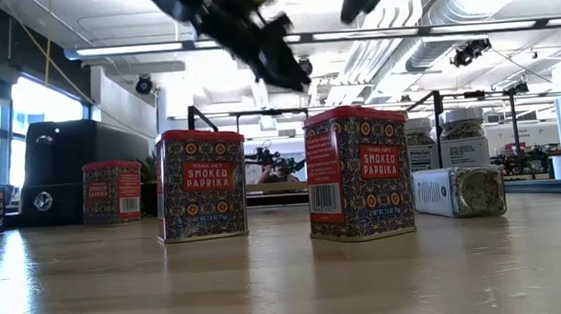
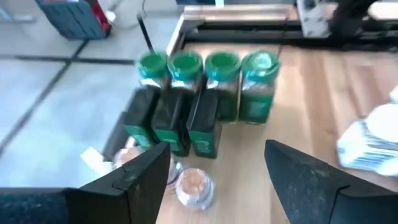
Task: Shelf spices
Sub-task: Adjust the brown seasoning bottle
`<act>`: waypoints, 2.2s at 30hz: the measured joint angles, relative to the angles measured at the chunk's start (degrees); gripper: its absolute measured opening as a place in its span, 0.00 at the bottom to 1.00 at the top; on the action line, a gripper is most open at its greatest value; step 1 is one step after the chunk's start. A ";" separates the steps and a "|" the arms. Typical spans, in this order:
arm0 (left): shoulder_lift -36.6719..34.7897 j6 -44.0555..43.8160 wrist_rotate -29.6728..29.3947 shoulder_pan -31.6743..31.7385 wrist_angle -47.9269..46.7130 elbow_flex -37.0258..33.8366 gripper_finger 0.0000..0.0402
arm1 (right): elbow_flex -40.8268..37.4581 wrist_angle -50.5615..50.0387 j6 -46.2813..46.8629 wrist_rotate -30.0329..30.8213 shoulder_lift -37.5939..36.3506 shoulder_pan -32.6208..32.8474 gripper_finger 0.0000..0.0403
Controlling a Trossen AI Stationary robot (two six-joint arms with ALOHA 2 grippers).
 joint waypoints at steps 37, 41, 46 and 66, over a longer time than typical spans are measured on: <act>-58.84 -11.42 -8.56 -3.81 -22.96 -22.15 0.64 | -2.75 36.02 -42.27 -38.94 2.10 -47.93 0.01; -60.32 -12.50 -8.66 -3.80 -22.77 -23.52 0.64 | -2.77 35.56 -42.27 -38.92 2.76 -48.94 0.01; -61.57 -12.55 -8.64 -3.80 -22.04 -24.71 0.64 | -2.80 34.51 -42.32 -40.14 4.82 -50.17 0.00; -62.09 -12.59 -8.62 -3.80 -21.97 -25.46 0.64 | -2.78 29.92 -41.83 -38.10 5.23 -50.21 0.00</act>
